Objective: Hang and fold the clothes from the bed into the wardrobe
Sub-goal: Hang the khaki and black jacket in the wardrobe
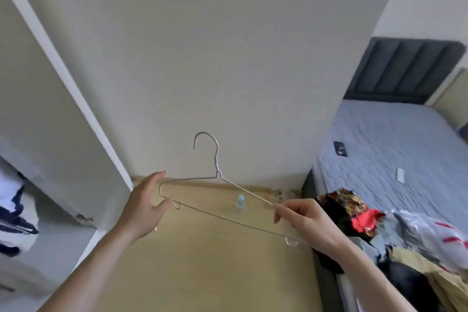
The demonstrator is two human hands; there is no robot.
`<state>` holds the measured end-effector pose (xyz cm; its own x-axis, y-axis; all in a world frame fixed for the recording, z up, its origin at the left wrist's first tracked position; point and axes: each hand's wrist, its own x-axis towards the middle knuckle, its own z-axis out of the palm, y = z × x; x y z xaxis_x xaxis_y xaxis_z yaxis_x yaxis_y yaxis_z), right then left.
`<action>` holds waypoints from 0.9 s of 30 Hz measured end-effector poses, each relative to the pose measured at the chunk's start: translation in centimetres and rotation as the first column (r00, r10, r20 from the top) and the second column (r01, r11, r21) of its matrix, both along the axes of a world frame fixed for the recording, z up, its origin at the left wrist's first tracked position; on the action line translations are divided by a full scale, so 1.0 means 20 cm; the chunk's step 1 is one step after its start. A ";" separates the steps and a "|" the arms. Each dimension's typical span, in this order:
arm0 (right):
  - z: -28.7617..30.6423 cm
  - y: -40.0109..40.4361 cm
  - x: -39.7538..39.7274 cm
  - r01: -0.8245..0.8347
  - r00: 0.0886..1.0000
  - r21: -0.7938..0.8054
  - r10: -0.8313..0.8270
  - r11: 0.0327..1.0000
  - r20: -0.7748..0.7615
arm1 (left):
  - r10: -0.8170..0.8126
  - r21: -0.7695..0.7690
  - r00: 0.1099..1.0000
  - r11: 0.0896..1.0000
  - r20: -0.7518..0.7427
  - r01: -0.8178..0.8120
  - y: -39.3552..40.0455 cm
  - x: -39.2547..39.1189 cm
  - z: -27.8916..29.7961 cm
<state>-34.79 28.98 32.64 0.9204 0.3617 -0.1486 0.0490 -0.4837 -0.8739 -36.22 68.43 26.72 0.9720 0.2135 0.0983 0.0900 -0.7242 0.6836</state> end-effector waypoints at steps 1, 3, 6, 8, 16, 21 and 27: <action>0.00 -0.12 -0.02 0.036 0.999 0.003 -0.036 0.999 0.005 | -0.059 0.006 0.998 0.998 -0.008 0.059 -0.11 0.05 -0.01; -0.01 -0.34 -0.07 0.115 0.993 0.010 -0.115 0.993 -0.008 | -0.169 0.010 0.985 0.986 -0.021 0.169 -0.34 0.16 -0.03; -0.02 -0.63 -0.13 0.245 0.969 -0.005 -0.245 0.970 -0.021 | -0.253 -0.004 0.965 0.967 -0.064 0.253 -0.65 0.34 -0.07; -0.06 -0.81 -0.16 0.329 0.944 -0.042 -0.329 0.944 0.003 | -0.288 -0.039 0.953 0.958 -0.097 0.285 -0.86 0.45 -0.09; -0.39 -1.43 -0.02 0.552 0.832 -0.165 -0.553 0.818 0.043 | -0.388 -0.260 0.902 0.906 -0.189 0.335 -1.64 0.83 -0.26; -0.57 -1.74 0.20 0.525 0.834 -0.272 -0.552 0.806 -0.024 | -0.425 -0.324 0.863 0.885 -0.273 0.334 -1.99 1.03 -0.44; -0.72 -2.04 0.45 0.523 0.815 -0.312 -0.572 0.793 -0.089 | -0.432 -0.342 0.814 0.888 -0.388 0.308 -2.36 1.25 -0.67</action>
